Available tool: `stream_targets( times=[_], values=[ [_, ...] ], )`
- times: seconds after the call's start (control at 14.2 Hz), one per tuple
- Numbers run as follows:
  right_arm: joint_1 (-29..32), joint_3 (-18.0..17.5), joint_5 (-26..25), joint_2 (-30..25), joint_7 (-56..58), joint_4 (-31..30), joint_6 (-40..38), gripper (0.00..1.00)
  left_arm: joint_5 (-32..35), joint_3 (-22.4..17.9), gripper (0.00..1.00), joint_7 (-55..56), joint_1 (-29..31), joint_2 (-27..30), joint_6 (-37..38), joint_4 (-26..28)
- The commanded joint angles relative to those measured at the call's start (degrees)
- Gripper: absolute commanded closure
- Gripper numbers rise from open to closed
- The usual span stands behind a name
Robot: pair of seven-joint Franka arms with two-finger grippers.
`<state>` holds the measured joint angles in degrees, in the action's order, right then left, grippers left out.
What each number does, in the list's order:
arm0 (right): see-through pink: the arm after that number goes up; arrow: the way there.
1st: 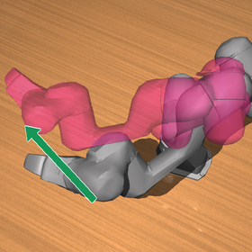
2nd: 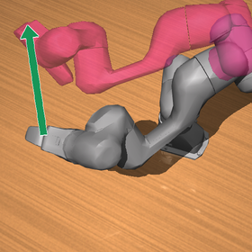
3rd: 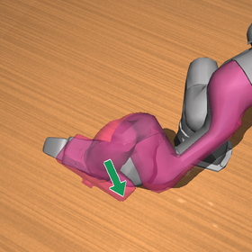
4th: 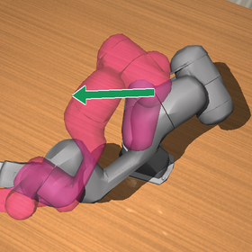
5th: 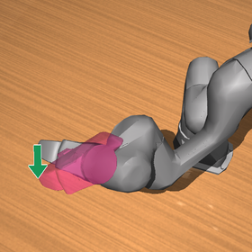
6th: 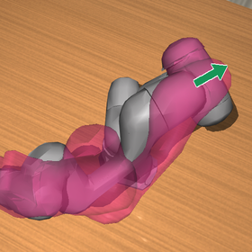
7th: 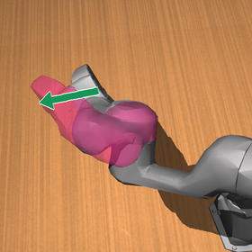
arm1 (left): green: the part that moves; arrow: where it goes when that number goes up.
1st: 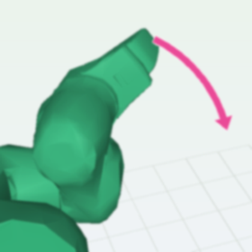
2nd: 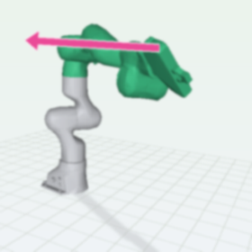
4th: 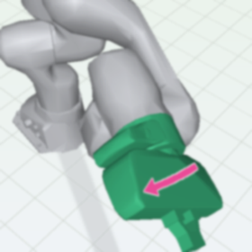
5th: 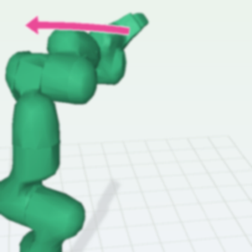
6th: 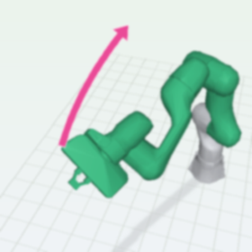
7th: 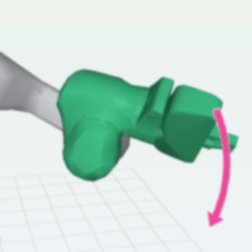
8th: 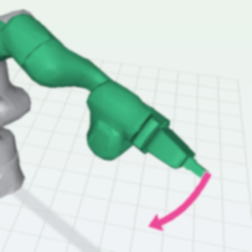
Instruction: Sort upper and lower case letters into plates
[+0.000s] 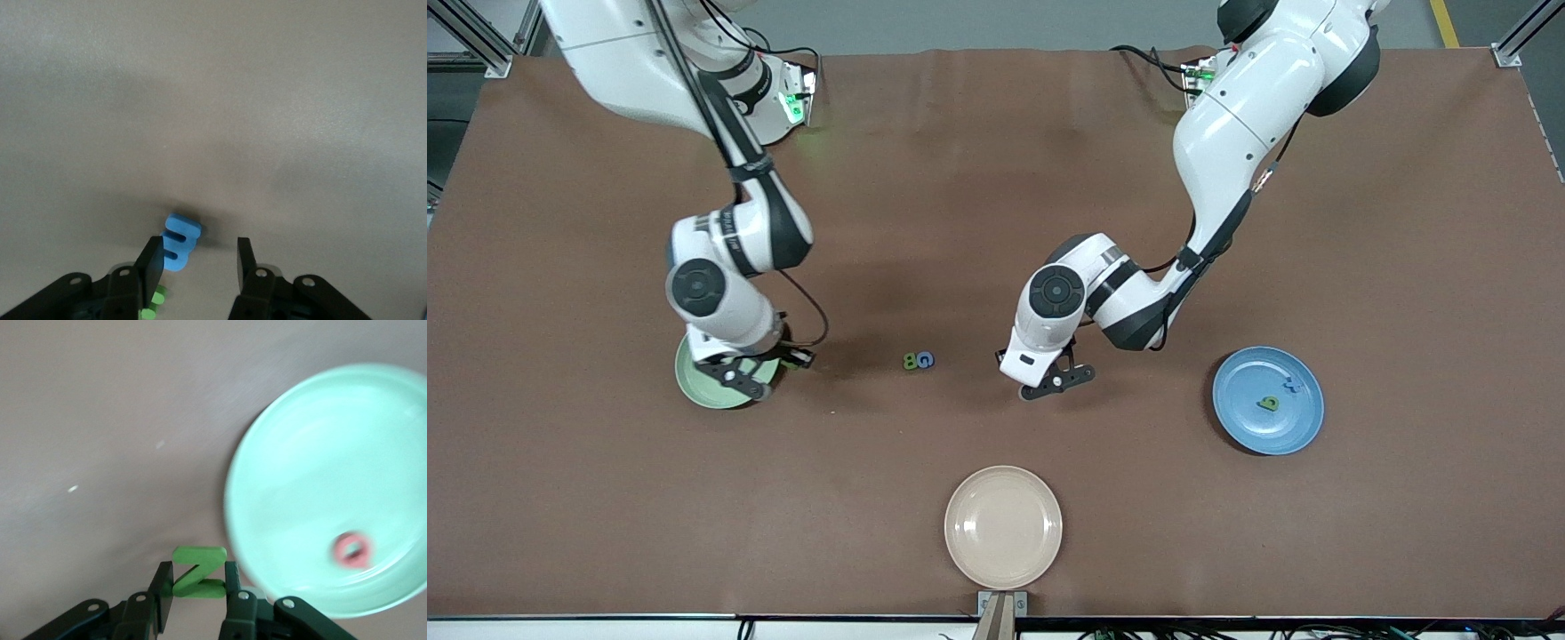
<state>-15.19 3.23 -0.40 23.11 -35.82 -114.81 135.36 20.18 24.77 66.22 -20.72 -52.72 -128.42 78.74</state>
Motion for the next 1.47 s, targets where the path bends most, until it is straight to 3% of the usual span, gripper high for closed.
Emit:
stream_targets(
  times=[0.0, 0.28, 0.63, 0.91, 0.98, 1.05, 1.12, 1.19, 1.26, 1.33, 1.4],
  values=[
    [4.11, -1.21, -0.83, -3.25, 4.62, -6.11, 1.57, 1.0, -0.14, -1.48, 0.48, -2.66, -0.82, -0.37, 0.71, -1.31],
    [4.03, -1.3, -0.56, -2.81, 4.71, -12.18, 10.17, 1.0, -0.05, -1.57, 0.47, -4.6, -0.73, -0.54, 0.71, -1.13],
    [4.38, -1.3, -0.56, -2.46, 4.8, -12.28, 10.63, 1.0, -0.05, -1.57, 0.48, -4.78, -1.08, -1.07, 0.71, -1.05],
    [5.52, -1.3, -0.56, -1.76, 4.8, -12.19, 11.59, 1.0, -0.14, -1.57, 0.55, -5.13, -1.17, -1.86, 0.45, -1.05],
    [5.7, -1.3, -0.56, -1.41, 4.88, -12.19, 11.86, 0.99, 0.04, -1.57, 0.6, -5.22, -1.08, -1.86, 0.45, -0.96],
    [5.7, -1.3, -0.56, -1.14, 4.8, -12.19, 11.95, 0.98, 0.04, -1.57, 0.72, -5.13, -1.08, -1.86, 0.45, -0.96],
    [5.7, -1.3, -0.56, -1.14, 4.8, -12.1, 11.95, 0.92, -0.05, -1.57, 0.89, -4.78, -1.08, -1.86, 0.45, -0.96],
    [5.7, -1.3, -0.56, -1.14, 4.8, -11.84, 11.51, 0.65, -0.05, -1.57, 1.0, -4.35, -1.17, -1.69, 0.45, -0.96],
    [5.7, -1.21, -0.56, -1.14, 4.88, -11.75, 11.51, 0.14, 0.12, -1.66, 1.0, -4.34, -0.82, -1.17, 0.54, -0.96],
    [5.7, -1.21, -0.56, -1.14, 4.88, -11.66, 11.42, 0.0, 0.21, -1.66, 1.0, -4.34, -0.03, -0.29, 0.8, -0.96],
    [5.7, -1.21, -0.56, -1.23, 4.88, -11.14, 11.16, 0.0, 0.3, -2.35, 1.0, -4.78, 1.02, 1.11, 2.02, -0.78]
  ],
)
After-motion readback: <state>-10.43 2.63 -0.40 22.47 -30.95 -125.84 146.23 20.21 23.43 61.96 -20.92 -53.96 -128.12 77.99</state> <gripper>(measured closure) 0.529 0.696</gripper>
